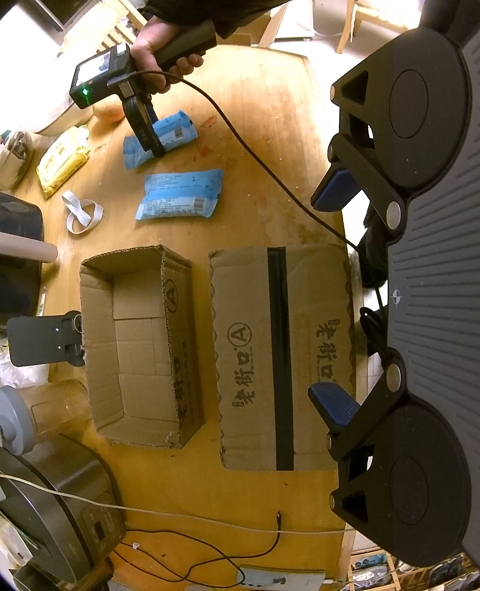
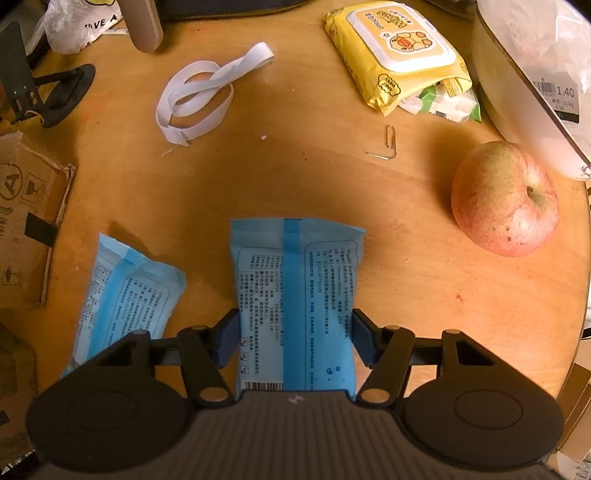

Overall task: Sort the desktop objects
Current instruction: 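Lift the blue packet off the table with the right gripper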

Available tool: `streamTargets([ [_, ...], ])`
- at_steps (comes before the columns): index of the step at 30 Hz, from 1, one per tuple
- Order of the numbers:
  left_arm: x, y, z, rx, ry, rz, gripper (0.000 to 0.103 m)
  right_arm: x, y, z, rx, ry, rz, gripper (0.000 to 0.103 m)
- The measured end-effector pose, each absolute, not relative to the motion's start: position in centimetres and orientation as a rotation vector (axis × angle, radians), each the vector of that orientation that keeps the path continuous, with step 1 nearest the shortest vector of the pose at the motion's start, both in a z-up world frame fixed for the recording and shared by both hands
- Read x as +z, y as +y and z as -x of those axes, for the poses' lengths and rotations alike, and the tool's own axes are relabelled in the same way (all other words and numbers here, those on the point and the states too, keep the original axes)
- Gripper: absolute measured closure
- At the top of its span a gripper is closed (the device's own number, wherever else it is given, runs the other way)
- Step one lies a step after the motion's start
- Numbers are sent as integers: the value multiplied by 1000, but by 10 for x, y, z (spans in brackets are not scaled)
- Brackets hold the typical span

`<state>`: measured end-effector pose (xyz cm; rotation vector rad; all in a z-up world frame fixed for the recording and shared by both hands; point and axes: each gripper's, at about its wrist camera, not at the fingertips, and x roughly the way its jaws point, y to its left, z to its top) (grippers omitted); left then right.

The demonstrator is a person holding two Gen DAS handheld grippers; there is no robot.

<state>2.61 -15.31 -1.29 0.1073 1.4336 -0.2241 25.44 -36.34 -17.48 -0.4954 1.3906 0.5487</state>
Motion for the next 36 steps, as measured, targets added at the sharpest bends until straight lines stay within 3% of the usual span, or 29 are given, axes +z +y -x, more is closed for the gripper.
streamTargets([
  [36,-9,-144,-24,-230,1419,-94,2,-95,-352,-276,468,1403,464,43],
])
